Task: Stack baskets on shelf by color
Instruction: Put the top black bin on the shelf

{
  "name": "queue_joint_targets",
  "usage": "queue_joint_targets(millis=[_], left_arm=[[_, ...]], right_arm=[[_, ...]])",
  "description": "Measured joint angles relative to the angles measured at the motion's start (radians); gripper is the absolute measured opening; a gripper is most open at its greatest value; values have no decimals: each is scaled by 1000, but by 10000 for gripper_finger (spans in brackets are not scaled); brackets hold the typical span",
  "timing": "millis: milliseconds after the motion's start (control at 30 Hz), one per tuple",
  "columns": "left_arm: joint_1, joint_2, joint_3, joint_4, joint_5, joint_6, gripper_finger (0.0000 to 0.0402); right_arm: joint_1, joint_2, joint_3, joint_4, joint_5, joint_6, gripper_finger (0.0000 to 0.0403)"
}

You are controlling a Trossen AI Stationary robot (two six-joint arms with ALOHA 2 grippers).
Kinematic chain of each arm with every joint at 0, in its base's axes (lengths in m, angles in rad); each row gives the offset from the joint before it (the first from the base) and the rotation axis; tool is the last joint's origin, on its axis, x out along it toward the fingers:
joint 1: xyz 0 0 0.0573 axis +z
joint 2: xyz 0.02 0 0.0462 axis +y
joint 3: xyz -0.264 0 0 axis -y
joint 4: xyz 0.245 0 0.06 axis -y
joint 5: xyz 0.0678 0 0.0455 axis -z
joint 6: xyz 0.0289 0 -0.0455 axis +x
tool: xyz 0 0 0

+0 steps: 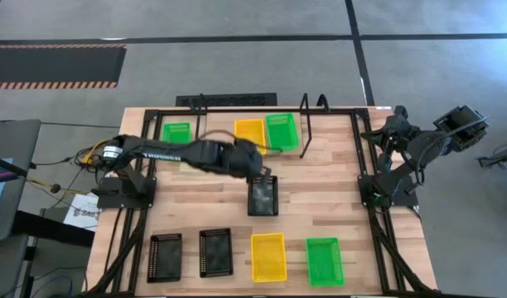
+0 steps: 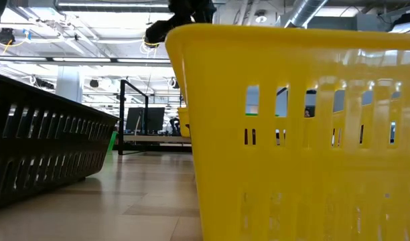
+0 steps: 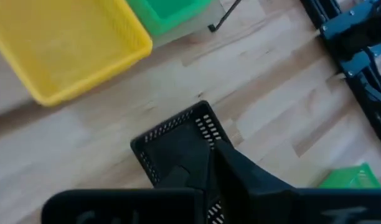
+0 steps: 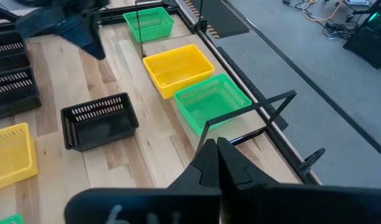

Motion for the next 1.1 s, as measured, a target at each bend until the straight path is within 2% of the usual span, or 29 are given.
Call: queue_joint_targets(millis=[67, 300, 467, 567, 667, 733, 1100], left_arm=[[-29, 13, -6, 2, -39, -36, 8], [-87, 81, -7, -38, -33, -167, 38], [-103, 171, -7, -46, 60, -237, 62], [-102, 220, -9, -60, 143, -243, 75], [-99, 233, -10, -64, 180, -241, 86], [-98, 234, -5, -36, 179, -239, 92], [-90, 225, -8, -114, 144, -228, 117]], right_arm=[[0, 0, 0, 0, 0, 0, 1], [0, 1, 0, 27, 3, 0, 1], [0, 6, 0, 26, 3, -2, 1], [0, 7, 0, 26, 2, -3, 1], [0, 7, 0, 25, 2, -3, 1], [0, 7, 0, 25, 2, -3, 1], [0, 7, 0, 21, -1, -12, 1]])
